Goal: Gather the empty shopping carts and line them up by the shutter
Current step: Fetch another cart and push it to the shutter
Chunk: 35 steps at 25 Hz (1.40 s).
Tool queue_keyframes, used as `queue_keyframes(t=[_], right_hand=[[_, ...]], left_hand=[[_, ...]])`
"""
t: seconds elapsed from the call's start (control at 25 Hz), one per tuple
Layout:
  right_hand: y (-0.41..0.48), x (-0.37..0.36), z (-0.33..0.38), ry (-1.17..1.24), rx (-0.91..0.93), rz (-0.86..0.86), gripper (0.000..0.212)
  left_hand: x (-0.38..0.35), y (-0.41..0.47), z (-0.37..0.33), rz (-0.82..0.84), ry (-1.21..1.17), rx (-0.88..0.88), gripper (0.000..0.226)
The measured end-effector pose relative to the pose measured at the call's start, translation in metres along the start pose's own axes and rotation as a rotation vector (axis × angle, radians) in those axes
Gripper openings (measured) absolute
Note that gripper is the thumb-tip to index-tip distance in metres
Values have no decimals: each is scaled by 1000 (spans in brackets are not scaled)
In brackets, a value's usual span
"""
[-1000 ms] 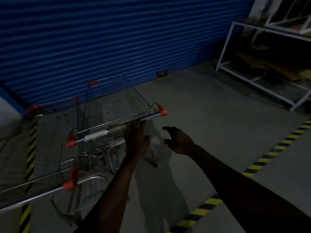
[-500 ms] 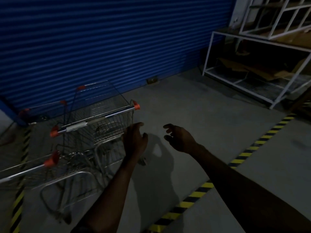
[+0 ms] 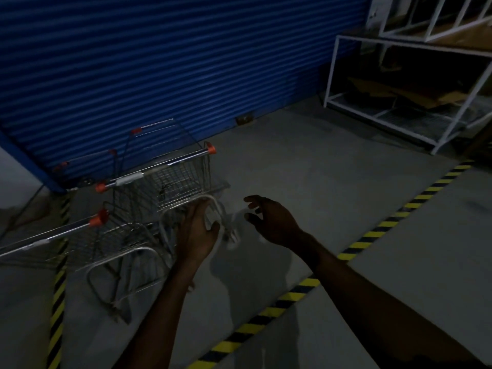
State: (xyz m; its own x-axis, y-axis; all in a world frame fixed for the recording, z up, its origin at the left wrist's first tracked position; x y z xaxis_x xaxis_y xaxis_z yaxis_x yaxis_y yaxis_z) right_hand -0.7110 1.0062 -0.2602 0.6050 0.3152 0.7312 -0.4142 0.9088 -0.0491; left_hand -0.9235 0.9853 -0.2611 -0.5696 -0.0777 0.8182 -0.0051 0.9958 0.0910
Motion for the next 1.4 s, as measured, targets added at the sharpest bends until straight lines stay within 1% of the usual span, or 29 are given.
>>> queue_keyframes(t=[0.2, 0.36, 0.56, 0.64, 0.8, 0.92, 1.08, 1.2, 1.32, 1.4], right_hand=[[-56, 15, -1, -19, -60, -133, 45], [-108, 15, 5, -13, -112, -211, 44], [-189, 9, -1, -12, -260, -333, 42], [-223, 7, -5, 4, -324, -362, 42], [-282, 13, -14, 5, -424, -436, 42], [-321, 22, -17, 7, -470, -513, 38], [-376, 30, -21, 3, -527, -592, 38], [-426, 37, -24, -23, -582, -629, 41], [-487, 50, -26, -44, -629, -690, 41], [-534, 59, -25, -72, -661, -741, 43]], left_hand=[[-20, -21, -27, 146, -79, -135, 61], [-32, -52, -51, 209, -23, -247, 61], [-61, -96, -88, 333, 1, -387, 57], [-72, -114, -105, 361, -7, -424, 57], [-89, -145, -138, 407, -94, -554, 57], [-104, -160, -157, 454, -72, -553, 56], [-122, -185, -194, 502, -103, -610, 55], [-131, -217, -234, 518, -135, -669, 56], [-134, -258, -283, 490, -116, -766, 58], [-140, -289, -314, 508, -129, -798, 59]])
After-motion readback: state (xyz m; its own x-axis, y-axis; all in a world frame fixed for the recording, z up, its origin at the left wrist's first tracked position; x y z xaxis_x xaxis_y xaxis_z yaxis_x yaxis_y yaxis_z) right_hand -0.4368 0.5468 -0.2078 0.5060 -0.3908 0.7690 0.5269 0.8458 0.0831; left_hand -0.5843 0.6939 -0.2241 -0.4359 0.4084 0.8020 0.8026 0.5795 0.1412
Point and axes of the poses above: each hand's wrist, its own y-axis towards the middle knuckle, its own x-axis out of the back of the hand, z = x × y, the point moved 8 cm from there along y, towards the middle knuckle, and after that the axes turned 12 degrees about z, right-handed, at the moved point
